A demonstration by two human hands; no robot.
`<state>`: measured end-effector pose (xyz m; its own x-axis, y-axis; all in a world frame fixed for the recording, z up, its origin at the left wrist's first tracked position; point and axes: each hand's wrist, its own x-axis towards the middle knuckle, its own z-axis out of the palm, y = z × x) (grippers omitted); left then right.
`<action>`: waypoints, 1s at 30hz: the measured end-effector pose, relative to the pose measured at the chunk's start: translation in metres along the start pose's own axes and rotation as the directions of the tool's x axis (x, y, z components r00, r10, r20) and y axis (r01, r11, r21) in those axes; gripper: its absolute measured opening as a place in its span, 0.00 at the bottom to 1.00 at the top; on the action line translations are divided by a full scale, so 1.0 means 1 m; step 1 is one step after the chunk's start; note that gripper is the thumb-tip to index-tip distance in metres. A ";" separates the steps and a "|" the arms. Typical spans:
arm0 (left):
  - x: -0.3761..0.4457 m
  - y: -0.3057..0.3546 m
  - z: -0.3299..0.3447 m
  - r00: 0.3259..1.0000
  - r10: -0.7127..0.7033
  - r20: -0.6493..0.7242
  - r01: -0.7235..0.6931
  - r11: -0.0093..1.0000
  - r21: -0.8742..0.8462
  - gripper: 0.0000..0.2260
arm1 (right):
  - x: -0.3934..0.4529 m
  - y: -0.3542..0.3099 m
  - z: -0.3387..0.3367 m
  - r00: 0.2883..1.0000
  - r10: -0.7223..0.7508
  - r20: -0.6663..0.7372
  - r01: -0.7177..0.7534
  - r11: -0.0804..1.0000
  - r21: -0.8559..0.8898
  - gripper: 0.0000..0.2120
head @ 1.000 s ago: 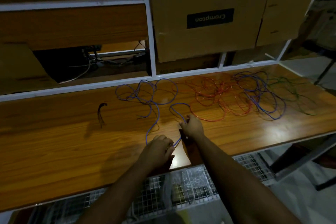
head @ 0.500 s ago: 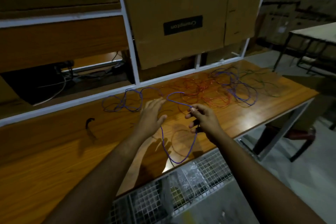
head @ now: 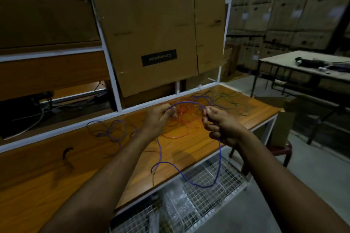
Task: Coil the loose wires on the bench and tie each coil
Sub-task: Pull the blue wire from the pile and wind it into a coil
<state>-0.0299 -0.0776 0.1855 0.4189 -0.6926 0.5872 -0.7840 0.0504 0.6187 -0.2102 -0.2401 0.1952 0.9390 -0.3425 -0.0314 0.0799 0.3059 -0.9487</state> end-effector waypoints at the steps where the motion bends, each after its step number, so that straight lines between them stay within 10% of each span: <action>1: 0.001 0.013 -0.001 0.998 -0.052 0.020 0.054 0.991 -0.119 0.18 | -0.001 -0.007 -0.001 1.000 -0.014 -0.019 0.015 0.999 0.040 0.10; 4: 0.009 0.049 -0.009 0.966 -0.258 -0.001 0.231 0.864 -0.447 0.16 | 0.002 -0.025 0.001 0.997 -0.040 -0.069 0.040 0.999 -0.002 0.08; 8: 0.039 0.072 -0.051 0.905 -0.397 0.152 0.280 0.289 -0.916 0.14 | 0.008 -0.030 0.011 0.999 -0.037 0.008 0.038 0.991 -0.125 0.12; 11: 0.068 0.079 -0.090 0.923 -0.366 0.118 0.160 0.087 -0.983 0.15 | 0.012 -0.009 0.010 0.998 0.028 0.061 -0.023 0.995 -0.094 0.13; 19: 0.084 0.063 -0.143 0.958 -0.271 0.097 0.199 0.381 -0.903 0.12 | 0.048 0.018 0.070 0.968 -0.153 -0.200 0.195 0.958 0.209 0.19; 23: 0.084 0.051 -0.145 0.962 -0.257 0.093 0.220 0.529 -0.820 0.12 | 0.066 0.007 0.109 0.859 -0.317 -0.402 0.205 0.933 -0.297 0.11; 26: 0.093 0.045 -0.148 0.958 -0.281 0.064 0.229 0.607 -0.761 0.13 | 0.060 -0.027 0.129 0.793 -0.551 -0.259 -0.030 0.389 -0.921 0.03; 30: 0.101 0.043 -0.151 0.953 -0.288 0.097 0.271 0.661 -0.699 0.13 | 0.049 -0.082 0.159 0.806 -0.576 0.137 -0.010 -0.244 -0.970 0.05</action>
<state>0.0475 -0.0365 0.3505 0.5804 -0.7443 0.3304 -0.0843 0.3487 0.9334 -0.1180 -0.1405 0.3212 0.7564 -0.3304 0.5645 -0.3531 -0.9327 -0.0728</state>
